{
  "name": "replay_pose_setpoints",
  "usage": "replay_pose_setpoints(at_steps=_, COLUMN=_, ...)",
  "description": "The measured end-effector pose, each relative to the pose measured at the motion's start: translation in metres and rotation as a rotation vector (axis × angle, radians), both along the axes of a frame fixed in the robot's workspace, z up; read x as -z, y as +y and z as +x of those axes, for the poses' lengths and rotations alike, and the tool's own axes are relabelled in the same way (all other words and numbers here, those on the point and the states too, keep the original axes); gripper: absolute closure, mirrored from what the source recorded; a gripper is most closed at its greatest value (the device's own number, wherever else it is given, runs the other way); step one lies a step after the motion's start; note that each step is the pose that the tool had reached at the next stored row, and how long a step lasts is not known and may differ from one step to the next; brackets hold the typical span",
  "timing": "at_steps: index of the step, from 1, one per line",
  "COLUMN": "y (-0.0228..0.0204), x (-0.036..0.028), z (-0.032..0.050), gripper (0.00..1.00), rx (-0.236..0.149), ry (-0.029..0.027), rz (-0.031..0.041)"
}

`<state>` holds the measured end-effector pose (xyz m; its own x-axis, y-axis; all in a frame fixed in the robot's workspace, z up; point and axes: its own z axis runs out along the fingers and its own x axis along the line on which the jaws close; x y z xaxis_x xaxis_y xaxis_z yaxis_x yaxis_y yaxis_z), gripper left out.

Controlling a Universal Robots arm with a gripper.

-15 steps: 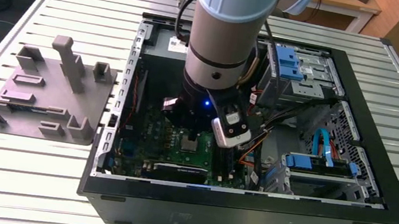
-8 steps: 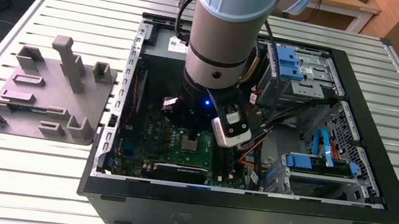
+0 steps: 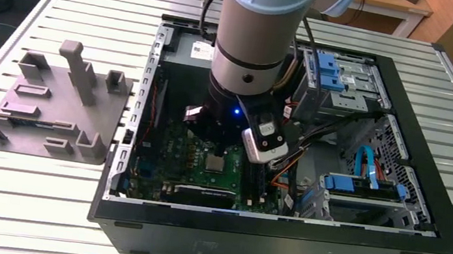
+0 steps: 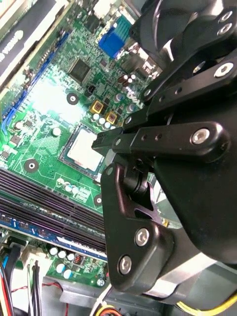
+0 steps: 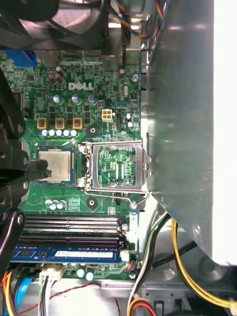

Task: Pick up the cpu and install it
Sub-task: 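Close the cpu cover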

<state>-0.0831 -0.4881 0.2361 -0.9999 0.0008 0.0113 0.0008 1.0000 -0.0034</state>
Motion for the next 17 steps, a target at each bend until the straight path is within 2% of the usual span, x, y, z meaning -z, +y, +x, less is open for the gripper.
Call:
replay_pose_setpoints(at_steps=11, y=0.0, x=-0.0258, z=0.0, gripper=0.9, rx=0.0, ry=0.0, rz=0.0)
replay_pose_setpoints(at_steps=17, y=0.0, x=-0.0263, z=-0.0001, gripper=0.9, rx=0.0, ry=-0.0006, rz=0.0001)
